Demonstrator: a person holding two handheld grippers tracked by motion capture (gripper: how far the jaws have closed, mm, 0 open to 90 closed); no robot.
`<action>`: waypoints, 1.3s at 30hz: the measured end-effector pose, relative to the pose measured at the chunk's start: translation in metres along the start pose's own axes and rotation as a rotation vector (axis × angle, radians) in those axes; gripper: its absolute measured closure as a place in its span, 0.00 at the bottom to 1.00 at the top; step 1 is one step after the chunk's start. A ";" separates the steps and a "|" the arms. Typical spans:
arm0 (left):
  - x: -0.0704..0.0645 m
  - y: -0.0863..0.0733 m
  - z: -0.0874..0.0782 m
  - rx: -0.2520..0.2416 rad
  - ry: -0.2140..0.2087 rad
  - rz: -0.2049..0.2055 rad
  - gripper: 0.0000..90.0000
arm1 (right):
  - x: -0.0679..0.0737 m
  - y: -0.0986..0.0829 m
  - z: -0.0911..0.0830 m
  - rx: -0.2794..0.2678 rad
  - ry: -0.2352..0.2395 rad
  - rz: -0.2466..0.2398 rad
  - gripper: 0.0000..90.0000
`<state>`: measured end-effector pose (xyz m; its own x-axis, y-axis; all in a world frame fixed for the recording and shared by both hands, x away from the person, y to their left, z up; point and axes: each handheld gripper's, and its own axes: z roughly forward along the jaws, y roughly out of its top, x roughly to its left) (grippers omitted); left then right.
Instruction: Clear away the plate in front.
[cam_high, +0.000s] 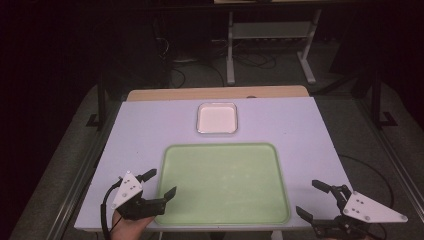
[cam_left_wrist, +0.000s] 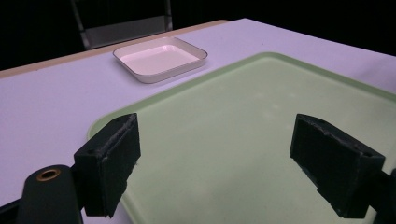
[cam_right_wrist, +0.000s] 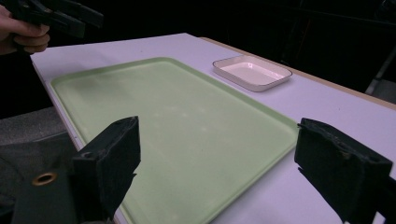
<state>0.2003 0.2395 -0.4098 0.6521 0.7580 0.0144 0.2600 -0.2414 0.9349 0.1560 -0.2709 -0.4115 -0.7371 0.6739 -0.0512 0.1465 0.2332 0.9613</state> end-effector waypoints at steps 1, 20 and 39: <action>0.000 0.000 0.001 0.002 0.000 0.000 0.17 | 0.000 0.000 0.000 -0.001 0.001 0.000 0.15; -0.003 0.006 0.005 0.009 -0.023 0.000 0.17 | 0.004 0.001 0.002 0.002 -0.003 -0.006 0.15; -0.001 0.031 0.032 0.038 -0.064 0.007 0.17 | -0.002 0.001 0.002 0.005 0.001 0.014 0.15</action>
<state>0.2300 0.2119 -0.3926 0.6982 0.7159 -0.0032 0.2812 -0.2701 0.9209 0.1590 -0.2701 -0.4107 -0.7357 0.6763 -0.0378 0.1599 0.2277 0.9605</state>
